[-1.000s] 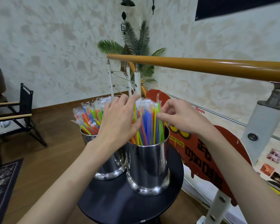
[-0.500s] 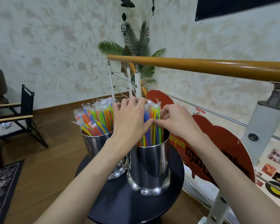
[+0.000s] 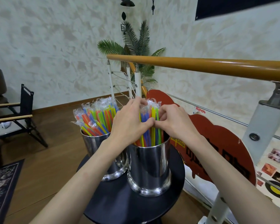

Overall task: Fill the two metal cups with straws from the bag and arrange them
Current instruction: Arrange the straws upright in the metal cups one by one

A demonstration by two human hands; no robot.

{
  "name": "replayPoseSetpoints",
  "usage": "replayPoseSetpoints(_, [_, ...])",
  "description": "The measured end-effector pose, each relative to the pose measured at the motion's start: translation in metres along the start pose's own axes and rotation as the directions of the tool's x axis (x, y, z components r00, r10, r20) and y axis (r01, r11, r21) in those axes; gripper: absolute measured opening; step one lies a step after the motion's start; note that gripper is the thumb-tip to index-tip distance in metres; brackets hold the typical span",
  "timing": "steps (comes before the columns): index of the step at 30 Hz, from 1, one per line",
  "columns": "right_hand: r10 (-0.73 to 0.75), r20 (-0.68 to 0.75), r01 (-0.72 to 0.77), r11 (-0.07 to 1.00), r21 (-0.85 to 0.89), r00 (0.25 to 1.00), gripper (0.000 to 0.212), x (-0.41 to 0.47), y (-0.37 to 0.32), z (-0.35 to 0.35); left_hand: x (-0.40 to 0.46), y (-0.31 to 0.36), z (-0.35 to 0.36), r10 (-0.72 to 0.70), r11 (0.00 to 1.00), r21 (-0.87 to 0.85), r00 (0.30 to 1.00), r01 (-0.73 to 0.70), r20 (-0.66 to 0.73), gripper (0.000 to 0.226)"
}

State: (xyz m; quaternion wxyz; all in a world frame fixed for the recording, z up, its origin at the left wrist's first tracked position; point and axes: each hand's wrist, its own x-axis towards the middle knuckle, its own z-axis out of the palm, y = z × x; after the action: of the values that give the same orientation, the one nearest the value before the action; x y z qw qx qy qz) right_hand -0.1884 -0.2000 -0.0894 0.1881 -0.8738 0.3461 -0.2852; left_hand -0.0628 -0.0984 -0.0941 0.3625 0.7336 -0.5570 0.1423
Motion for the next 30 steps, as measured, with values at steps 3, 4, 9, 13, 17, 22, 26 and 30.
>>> replayPoseSetpoints(3, [0.012, 0.032, -0.014, 0.998, 0.061, 0.999, 0.024, 0.000, 0.003, -0.003, 0.001, -0.002, 0.002, -0.013, 1.000, -0.010, 1.000, 0.013, -0.015, 0.046])
replayPoseSetpoints(4, [0.014, 0.040, -0.017, 0.996, 0.090, 0.999, 0.024, 0.000, 0.004, -0.004, 0.002, -0.003, 0.003, -0.012, 1.000, -0.009, 1.000, 0.012, -0.021, 0.044])
replayPoseSetpoints(9, [0.011, 0.058, -0.019, 0.989, 0.146, 0.998, 0.019, 0.001, 0.007, -0.006, 0.006, -0.008, 0.003, -0.003, 0.996, -0.087, 1.000, 0.006, 0.029, 0.035])
replayPoseSetpoints(13, [-0.011, 0.044, 0.003, 0.986, 0.168, 0.999, 0.016, 0.002, 0.009, -0.005, 0.011, -0.016, -0.005, 0.043, 0.985, -0.170, 0.992, -0.022, 0.118, 0.036])
replayPoseSetpoints(17, [-0.031, 0.011, 0.028, 0.983, 0.179, 0.999, 0.023, 0.002, 0.011, -0.005, 0.012, -0.018, -0.011, 0.051, 0.981, -0.194, 0.979, -0.012, 0.195, 0.037])
replayPoseSetpoints(22, [-0.030, 0.031, 0.023, 0.981, 0.195, 0.999, 0.029, 0.004, 0.013, -0.004, 0.012, -0.020, -0.011, 0.061, 0.982, -0.188, 0.973, -0.019, 0.223, 0.036])
replayPoseSetpoints(26, [-0.021, 0.091, -0.003, 0.967, 0.256, 0.996, 0.028, 0.005, 0.015, -0.005, 0.012, -0.021, -0.009, 0.064, 0.982, -0.186, 0.974, -0.022, 0.219, 0.033])
replayPoseSetpoints(30, [-0.033, 0.170, -0.024, 0.945, 0.327, 0.985, 0.024, 0.004, 0.015, -0.009, 0.011, -0.020, -0.009, 0.075, 0.980, -0.197, 0.975, -0.033, 0.208, 0.032])
